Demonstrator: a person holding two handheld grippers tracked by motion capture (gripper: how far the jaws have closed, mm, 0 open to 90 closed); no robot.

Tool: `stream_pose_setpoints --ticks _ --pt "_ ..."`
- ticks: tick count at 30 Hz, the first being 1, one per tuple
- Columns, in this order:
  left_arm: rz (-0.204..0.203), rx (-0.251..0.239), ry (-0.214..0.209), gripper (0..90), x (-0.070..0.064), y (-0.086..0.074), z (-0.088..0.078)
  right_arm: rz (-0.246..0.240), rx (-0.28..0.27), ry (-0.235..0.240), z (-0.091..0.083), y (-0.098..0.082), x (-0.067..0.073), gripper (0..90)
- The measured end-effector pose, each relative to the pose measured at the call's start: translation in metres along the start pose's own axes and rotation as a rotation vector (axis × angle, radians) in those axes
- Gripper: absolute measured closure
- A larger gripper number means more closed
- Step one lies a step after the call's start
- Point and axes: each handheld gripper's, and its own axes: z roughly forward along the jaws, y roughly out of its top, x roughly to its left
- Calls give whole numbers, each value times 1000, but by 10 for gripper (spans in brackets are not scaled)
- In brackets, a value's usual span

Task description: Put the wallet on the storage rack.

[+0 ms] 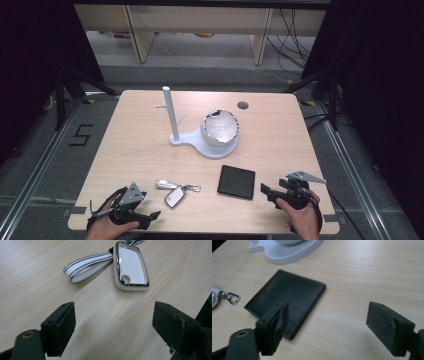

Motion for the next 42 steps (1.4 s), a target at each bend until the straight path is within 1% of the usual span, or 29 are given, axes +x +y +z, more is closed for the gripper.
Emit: stream_pose_setpoints --ticks 2,3,4,5,6,9,11,12,13,15,17,19,21,22,23,24,25,26,29,30,31,32,33,34,35,36,37,41,42 --pt "-11 -12 -14 183 1 0 0 3 -4 -14 -1 1 -1 215" --pt "-16 -9 -12 183 1 1 0 15 -18 2 -2 2 -2 224" --pt "-35 -27 -21 183 1 1 0 35 -6 -8 -5 2 -2 225" --pt "-20 -13 -22 183 1 3 -2 22 -10 -3 -4 2 -4 225" --pt "-37 -38 -35 183 -1 5 -2 23 4 -7 -4 2 -5 226" --pt "-43 -44 -48 183 -2 9 -1 20 23 -11 -4 3 -4 223" --pt "-27 -45 -37 186 -3 16 -1 37 19 11 -2 2 -2 216" --pt "-23 -52 -38 193 -4 19 -1 13 25 5 -3 3 -3 212" --pt "-17 -53 -40 205 -5 23 -1 7 43 5 -4 4 -3 203" --pt "3 -60 -44 220 -7 32 0 2 37 6 -3 4 -3 194" --pt "25 -62 -51 265 -10 42 4 29 19 20 -3 4 -1 192" --pt "52 -59 -55 319 -10 52 9 16 24 9 -4 5 -2 176" --pt "79 -68 -51 385 -11 63 17 22 21 26 -2 4 -4 170" --pt "125 -70 -54 482 -12 74 24 32 16 53 -2 4 -4 170" --pt "125 -70 -54 512 -12 74 24 32 16 53 -2 4 -4 170" --pt "152 -90 -73 574 -15 87 34 33 19 72 -3 4 -4 178" --pt "152 -90 -73 606 -15 87 34 33 19 72 -3 4 -4 178" --pt "167 -91 -89 658 -17 96 41 45 38 49 -3 6 -3 200" --pt "212 -64 -93 719 -21 114 57 53 39 83 -1 5 -4 218" --pt "223 -45 -118 780 -24 124 70 63 43 96 2 5 -4 240" --pt "223 -45 -118 796 -24 124 70 63 43 96 2 5 -4 240" --pt "243 -32 -115 796 -27 129 77 99 56 103 2 4 0 246" --pt "249 -22 -117 820 -29 132 83 55 56 92 4 5 -3 250" --pt "254 -17 -126 830 -31 135 88 93 78 102 3 5 1 250" --pt "254 -12 -131 838 -32 137 92 55 63 125 6 6 -1 249" --pt "247 -2 -138 849 -33 140 97 46 67 113 8 6 -1 246" --pt "241 1 -143 860 -34 141 101 62 66 137 8 7 0 248" --pt "254 21 -158 890 -37 147 111 56 65 140 9 9 -1 249" --pt "252 22 -158 890 -39 150 115 70 64 143 10 8 0 249"
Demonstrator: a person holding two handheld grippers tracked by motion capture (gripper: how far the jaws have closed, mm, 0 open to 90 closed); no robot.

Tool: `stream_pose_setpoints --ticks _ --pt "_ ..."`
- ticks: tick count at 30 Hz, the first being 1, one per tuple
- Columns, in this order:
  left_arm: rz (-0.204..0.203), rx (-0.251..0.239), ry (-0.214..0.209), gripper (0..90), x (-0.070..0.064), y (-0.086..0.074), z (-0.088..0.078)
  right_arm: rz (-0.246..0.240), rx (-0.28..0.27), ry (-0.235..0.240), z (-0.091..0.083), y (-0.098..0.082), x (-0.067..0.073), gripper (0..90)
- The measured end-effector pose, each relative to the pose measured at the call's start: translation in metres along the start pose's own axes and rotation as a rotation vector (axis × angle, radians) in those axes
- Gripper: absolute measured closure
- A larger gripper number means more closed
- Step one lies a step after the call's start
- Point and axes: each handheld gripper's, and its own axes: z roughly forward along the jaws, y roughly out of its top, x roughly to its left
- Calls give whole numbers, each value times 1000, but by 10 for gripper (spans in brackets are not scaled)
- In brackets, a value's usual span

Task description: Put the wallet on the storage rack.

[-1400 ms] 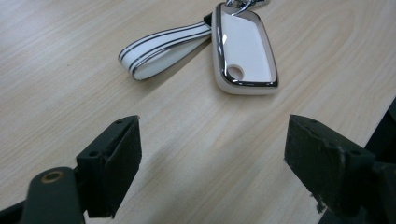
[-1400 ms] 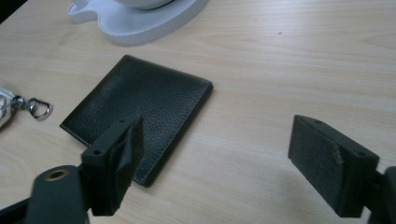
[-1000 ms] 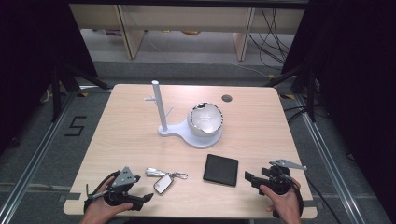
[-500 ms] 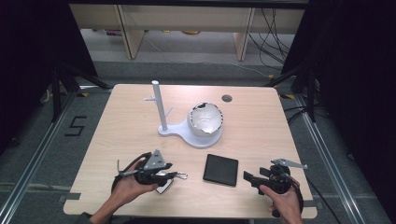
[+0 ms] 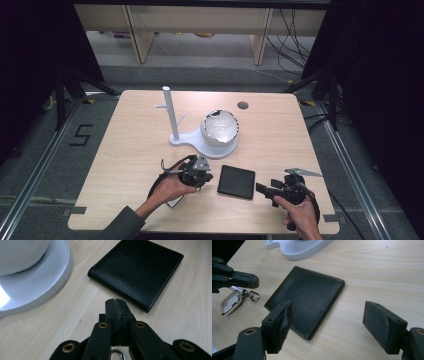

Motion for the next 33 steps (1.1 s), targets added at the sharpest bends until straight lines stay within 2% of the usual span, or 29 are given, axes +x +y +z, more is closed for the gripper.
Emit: stream_pose_setpoints --ticks 1,2,3,4,6,7,8,9,13,14,16,19,20,23,25,26,28,31,33 --pt "23 22 -4 891 1 3 2 -15 8 -21 0 0 0 250" --pt "23 26 -5 891 1 5 5 14 16 -17 3 -1 1 250" --pt "34 33 -11 891 1 7 7 -12 15 3 3 0 -1 251" --pt "20 20 -3 891 1 8 10 -12 22 10 3 0 -1 252" --pt "24 38 -6 890 1 11 17 -14 20 5 4 0 -1 254" --pt "21 45 -7 891 0 11 19 3 20 12 5 1 -1 258" --pt "18 52 -12 891 0 11 22 -10 18 -4 4 1 -2 262" --pt "31 66 -14 890 1 12 23 -11 19 10 5 2 -3 262" --pt "31 76 -16 890 -1 12 28 -4 31 11 8 2 -3 273" --pt "19 69 -19 890 -3 12 30 -3 38 16 11 3 -3 280" --pt "40 87 -24 890 -6 14 33 -5 43 14 12 3 -3 282" --pt "53 90 -15 890 -7 16 32 -4 59 12 17 5 -4 300" --pt "44 91 -26 890 -8 16 31 0 64 14 21 6 -5 305" --pt "51 99 -28 891 -12 17 32 5 79 22 24 7 -5 311" --pt "46 100 -55 890 -16 18 32 15 84 27 28 9 -5 313" --pt "59 104 -50 891 -18 19 33 14 89 4 30 9 -5 314" --pt "49 93 -57 890 -21 20 34 22 86 29 33 11 -6 323" --pt "50 99 -73 891 -25 20 35 18 97 12 36 13 -7 333" --pt "32 95 -108 890 -27 20 35 20 94 14 39 15 -8 343"
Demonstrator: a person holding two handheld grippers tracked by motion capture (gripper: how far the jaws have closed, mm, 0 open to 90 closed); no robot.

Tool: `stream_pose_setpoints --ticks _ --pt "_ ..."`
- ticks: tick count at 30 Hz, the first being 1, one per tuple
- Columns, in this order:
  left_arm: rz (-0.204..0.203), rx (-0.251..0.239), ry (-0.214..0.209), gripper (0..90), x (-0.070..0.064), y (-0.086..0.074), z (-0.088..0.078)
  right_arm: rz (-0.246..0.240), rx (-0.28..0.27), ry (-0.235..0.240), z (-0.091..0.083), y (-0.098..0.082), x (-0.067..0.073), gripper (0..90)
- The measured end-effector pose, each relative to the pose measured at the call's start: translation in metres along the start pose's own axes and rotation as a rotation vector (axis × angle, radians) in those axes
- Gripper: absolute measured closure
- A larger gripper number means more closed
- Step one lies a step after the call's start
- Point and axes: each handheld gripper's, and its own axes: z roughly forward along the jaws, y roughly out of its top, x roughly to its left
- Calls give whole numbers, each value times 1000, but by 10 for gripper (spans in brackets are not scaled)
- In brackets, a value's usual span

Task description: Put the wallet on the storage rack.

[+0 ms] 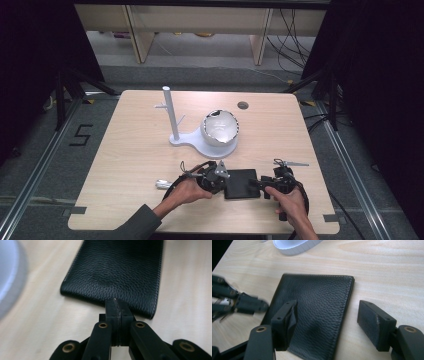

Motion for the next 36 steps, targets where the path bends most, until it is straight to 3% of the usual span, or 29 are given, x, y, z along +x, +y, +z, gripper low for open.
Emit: stream_pose_setpoints --ticks 3,5,7,8,14,15,16,17,18,19,20,21,22,23,24,25,31,36 --pt "19 7 18 890 -7 -1 1 7 14 9 3 3 0 357" --pt "11 10 15 890 -6 -1 1 -3 16 1 7 6 0 379" --pt "5 12 15 889 -6 -2 2 22 29 -8 8 8 1 383" --pt "5 13 16 888 -6 -1 2 12 23 22 9 8 1 394" --pt "27 25 33 889 -8 -1 3 58 9 5 10 7 1 391" --pt "27 24 34 890 -8 -1 3 119 12 18 9 6 3 389" --pt "16 16 37 890 -10 -1 4 133 -8 37 8 5 -1 391" --pt "43 36 43 890 -9 -1 3 178 -12 65 7 0 -2 447" --pt "43 36 43 891 -9 -1 3 178 -12 65 7 0 -2 447" --pt "14 12 32 891 -11 -2 4 267 14 113 5 -1 3 496" --pt "16 13 29 890 -11 -1 4 320 39 162 6 -4 6 523" --pt "31 24 36 890 -11 -1 4 268 20 161 9 -5 5 519" --pt "41 31 37 890 -11 0 4 287 41 129 7 -4 13 520" --pt "48 36 44 887 -12 -1 3 198 11 126 7 -1 9 563" --pt "48 36 44 885 -12 -1 3 198 11 126 7 -1 9 563" --pt "49 36 45 882 -11 -1 3 169 2 154 7 0 3 594" --pt "73 56 53 881 -11 0 2 169 23 182 5 2 1 640" --pt "82 62 61 876 -12 0 1 153 38 237 1 7 0 714"
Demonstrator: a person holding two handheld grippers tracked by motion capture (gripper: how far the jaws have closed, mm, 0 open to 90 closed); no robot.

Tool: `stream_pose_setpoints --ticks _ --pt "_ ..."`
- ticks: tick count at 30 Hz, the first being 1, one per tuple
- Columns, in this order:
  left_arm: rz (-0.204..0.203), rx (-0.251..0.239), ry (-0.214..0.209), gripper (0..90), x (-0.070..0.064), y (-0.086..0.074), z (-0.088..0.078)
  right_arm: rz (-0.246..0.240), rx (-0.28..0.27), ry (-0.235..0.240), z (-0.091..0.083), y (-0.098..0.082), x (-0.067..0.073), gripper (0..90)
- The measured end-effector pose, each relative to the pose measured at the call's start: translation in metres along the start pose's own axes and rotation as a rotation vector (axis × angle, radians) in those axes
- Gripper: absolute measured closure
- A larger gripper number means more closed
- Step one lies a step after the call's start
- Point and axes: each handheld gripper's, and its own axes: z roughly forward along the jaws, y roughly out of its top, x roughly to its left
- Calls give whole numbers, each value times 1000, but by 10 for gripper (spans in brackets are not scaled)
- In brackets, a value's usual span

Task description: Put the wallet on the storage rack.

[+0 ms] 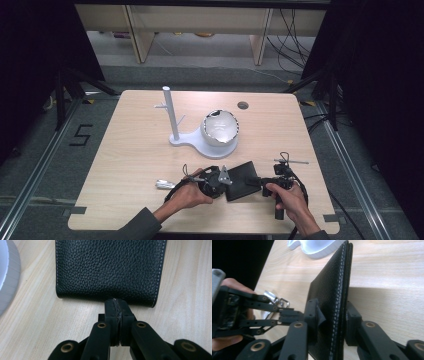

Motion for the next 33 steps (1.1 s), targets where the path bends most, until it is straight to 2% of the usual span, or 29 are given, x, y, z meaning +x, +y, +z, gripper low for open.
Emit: stream_pose_setpoints --ticks 3,4,5,8,9,10,11,12,13,14,15,16,17,18,19,20,21,22,23,24,25,26,27,28,29,30,31,32,33 --pt "2 1 6 876 -1 0 0 17 13 21 1 3 1 733" --pt "2 1 5 876 -1 0 0 -1 26 19 0 4 1 734" --pt "1 1 6 875 0 0 0 17 51 15 -1 6 6 749" --pt "2 3 8 870 0 -1 -1 -1 48 25 0 8 8 767" --pt "1 3 9 870 0 -1 -1 18 68 29 -1 8 10 773" --pt "1 1 9 866 0 -1 -1 -33 54 20 0 10 10 780" --pt "-8 -15 17 864 2 -2 -4 -60 56 18 1 12 11 787" --pt "-8 -15 17 860 2 -2 -4 -60 56 18 1 12 11 787" --pt "-22 -30 17 842 4 -2 -9 -25 72 25 0 14 19 792" --pt "-22 -30 17 813 4 -2 -9 -25 72 25 0 14 19 792" --pt "-41 -48 8 770 5 -4 -14 -48 47 7 0 18 25 794" --pt "-47 -52 6 770 5 -5 -18 -48 47 7 0 18 25 794" --pt "-54 -58 4 744 6 -7 -23 -21 58 7 -2 19 28 794" --pt "-61 -60 6 706 6 -9 -29 -20 56 9 -4 21 30 795" --pt "-63 -62 13 650 7 -11 -35 -74 40 8 -5 23 28 795" --pt "-71 -70 16 650 8 -13 -41 -76 41 3 -7 25 30 795" --pt "-81 -76 16 580 9 -16 -46 -67 41 3 -12 29 35 795" --pt "-98 -78 14 580 10 -19 -52 -67 41 3 -12 29 35 795" --pt "-111 -82 18 547 12 -22 -57 -110 26 -4 -13 32 34 795" --pt "-90 -94 28 522 14 -25 -62 -118 20 -3 -15 34 36 796" --pt "-120 -85 29 508 14 -30 -68 -108 22 2 -17 36 39 795" --pt "-133 -90 34 486 14 -33 -74 -138 12 4 -20 39 39 795" --pt "-139 -106 43 473 15 -37 -80 -131 6 5 -23 42 42 796" --pt "-139 -108 49 468 16 -41 -86 -134 -1 3 -25 45 44 796" --pt "-143 -125 56 452 14 -49 -93 -158 -17 -6 -29 51 45 796" --pt "-143 -125 56 448 14 -49 -93 -158 -17 -6 -29 51 45 796" --pt "-131 -109 67 448 13 -55 -99 -162 -21 -6 -31 53 46 795" --pt "-136 -101 69 440 12 -60 -101 -135 -18 -2 -35 57 50 795" --pt "-133 -92 65 424 11 -63 -103 -172 -44 -11 -37 62 49 796"
